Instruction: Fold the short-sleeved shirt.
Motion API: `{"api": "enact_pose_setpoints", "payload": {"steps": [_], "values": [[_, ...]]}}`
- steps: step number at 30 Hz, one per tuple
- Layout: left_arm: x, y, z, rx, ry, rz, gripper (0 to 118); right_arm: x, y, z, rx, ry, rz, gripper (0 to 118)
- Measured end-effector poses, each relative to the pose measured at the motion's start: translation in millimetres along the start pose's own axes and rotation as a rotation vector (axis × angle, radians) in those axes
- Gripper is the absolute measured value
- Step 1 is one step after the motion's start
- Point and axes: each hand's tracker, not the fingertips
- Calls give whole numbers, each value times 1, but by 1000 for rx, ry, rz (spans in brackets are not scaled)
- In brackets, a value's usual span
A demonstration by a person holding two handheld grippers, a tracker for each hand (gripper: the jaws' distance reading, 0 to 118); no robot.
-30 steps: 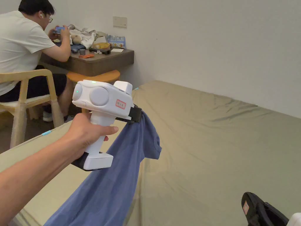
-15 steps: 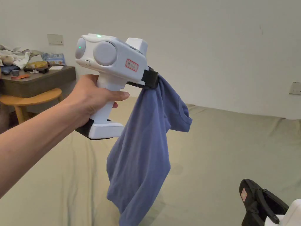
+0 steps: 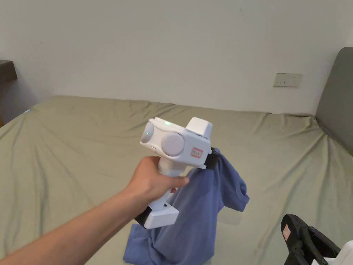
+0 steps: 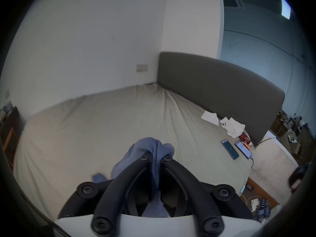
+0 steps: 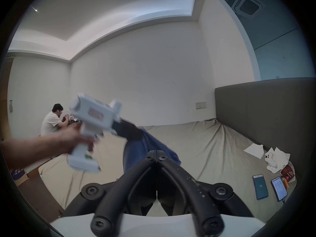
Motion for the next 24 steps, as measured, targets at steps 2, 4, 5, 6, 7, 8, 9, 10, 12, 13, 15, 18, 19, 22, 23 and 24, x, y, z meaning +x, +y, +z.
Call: {"api": "enact_pose_setpoints", "payload": {"steps": [2,4,5,6,7,8,9,10,12,13,15,18,19,22,23,24], "values": [[15,-31,-46,-30,-33,34,8,9,-5,-2,-14,-14,-17,0],[36,-67,-83,-80,-79,12,8,16,-11,-2,-29,-33,-20,0],[48,-86,-99,-87,-88,17,8,19,-14,-2,-39,-44,-23,0],[56,-101,-112,-120,-100,8,8,22,-15,-2,-54,-51,-26,0],[64,-117,-125,-153,-107,-7,8,25,-19,-2,-62,-53,-28,0],[73,-131,-134,-148,-97,-10,8,27,-22,-2,-66,-60,-24,0],[82,-142,-140,-173,-108,-41,8,28,-24,-2,-73,-72,-20,0],[89,-152,-147,-187,-125,-69,8,30,-26,-4,-84,-83,-18,0],[98,-171,-155,-170,-109,-97,23,34,-28,-6,-92,-86,-33,0],[104,-179,-157,-178,-120,-117,49,35,-28,-7,-95,-86,-42,0],[104,-193,-162,-194,-122,-80,115,34,-27,-7,-94,-93,-38,0],[94,-197,-148,-285,-238,98,110,32,-22,-5,-87,-102,-21,0],[83,-191,-130,-206,-310,183,110,31,-20,-3,-83,-104,-20,0],[45,-170,-58,-27,-347,334,112,29,-18,2,-71,-107,-16,0],[30,-166,-24,49,-318,356,115,28,-18,3,-70,-104,-12,0],[16,-162,7,131,-286,356,118,26,-19,4,-71,-103,-8,0]]}}
